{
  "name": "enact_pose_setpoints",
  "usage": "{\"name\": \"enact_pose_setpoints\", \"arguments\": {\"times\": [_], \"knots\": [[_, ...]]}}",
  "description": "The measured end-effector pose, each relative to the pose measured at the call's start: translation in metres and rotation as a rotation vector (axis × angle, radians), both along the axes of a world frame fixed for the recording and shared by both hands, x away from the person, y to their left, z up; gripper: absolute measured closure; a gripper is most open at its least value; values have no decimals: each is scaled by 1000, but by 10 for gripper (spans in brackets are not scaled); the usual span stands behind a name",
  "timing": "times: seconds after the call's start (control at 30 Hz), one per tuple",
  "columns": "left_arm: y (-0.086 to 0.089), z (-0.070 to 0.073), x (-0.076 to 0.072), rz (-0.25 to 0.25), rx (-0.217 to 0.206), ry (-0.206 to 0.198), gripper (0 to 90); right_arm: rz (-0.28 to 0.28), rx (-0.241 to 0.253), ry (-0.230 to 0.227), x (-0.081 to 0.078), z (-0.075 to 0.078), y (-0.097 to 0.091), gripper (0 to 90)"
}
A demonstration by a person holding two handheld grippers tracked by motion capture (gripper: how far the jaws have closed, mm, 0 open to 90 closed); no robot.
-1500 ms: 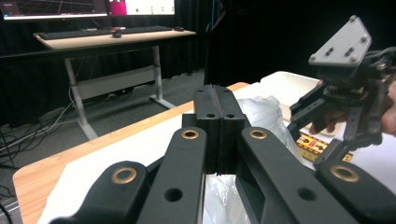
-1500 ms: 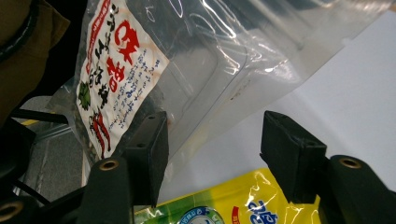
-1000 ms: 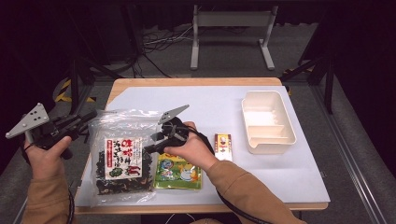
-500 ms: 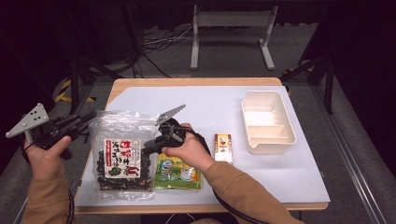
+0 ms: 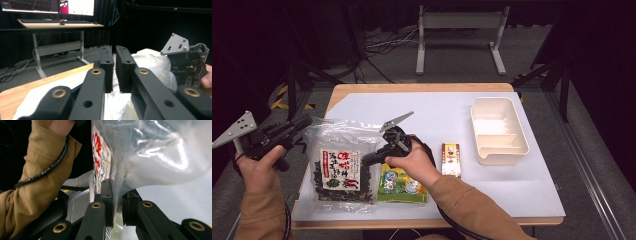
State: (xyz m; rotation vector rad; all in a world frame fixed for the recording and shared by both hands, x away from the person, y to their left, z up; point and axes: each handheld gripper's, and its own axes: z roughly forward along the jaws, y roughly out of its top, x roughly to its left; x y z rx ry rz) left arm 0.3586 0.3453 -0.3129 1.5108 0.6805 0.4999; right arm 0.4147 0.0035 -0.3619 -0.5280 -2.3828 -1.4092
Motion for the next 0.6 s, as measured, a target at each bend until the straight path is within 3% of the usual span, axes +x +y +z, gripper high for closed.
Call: {"name": "enact_pose_setpoints", "arguments": {"times": [0.13,0.4,0.6], "knots": [[2,4,-4,-6,-42,-7,758,-15,18,-2,-1,5,-1,820],[1,11,-10,34,-22,-37,502,-67,89,-30,1,22,-16,822],[-5,11,-9,24,5,-34,482,-92,111,-73,1,43,-32,822]]}}
